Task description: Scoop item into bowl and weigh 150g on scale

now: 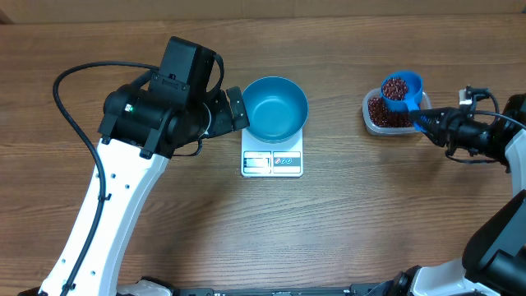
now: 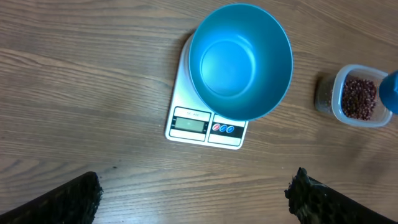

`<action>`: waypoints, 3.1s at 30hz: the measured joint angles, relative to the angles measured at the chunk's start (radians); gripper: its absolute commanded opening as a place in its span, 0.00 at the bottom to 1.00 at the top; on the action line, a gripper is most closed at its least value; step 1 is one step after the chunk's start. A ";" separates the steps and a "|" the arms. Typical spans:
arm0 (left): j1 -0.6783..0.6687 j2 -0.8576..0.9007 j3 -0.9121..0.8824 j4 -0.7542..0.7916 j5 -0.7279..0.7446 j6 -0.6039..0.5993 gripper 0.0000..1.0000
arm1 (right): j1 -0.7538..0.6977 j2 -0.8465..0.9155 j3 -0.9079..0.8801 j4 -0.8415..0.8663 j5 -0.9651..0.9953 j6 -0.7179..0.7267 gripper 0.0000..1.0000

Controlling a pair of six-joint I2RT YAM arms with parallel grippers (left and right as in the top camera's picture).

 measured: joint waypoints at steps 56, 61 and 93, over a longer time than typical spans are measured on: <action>-0.227 0.450 -0.098 0.181 0.034 0.575 0.04 | 0.000 0.000 0.000 0.048 -0.058 -0.019 0.04; -0.252 0.475 -0.098 0.182 0.029 0.627 0.04 | 0.000 0.000 0.000 0.048 -0.058 -0.019 0.04; -0.259 0.484 -0.201 0.311 0.026 0.782 0.04 | 0.000 0.000 0.000 0.048 -0.066 -0.019 0.04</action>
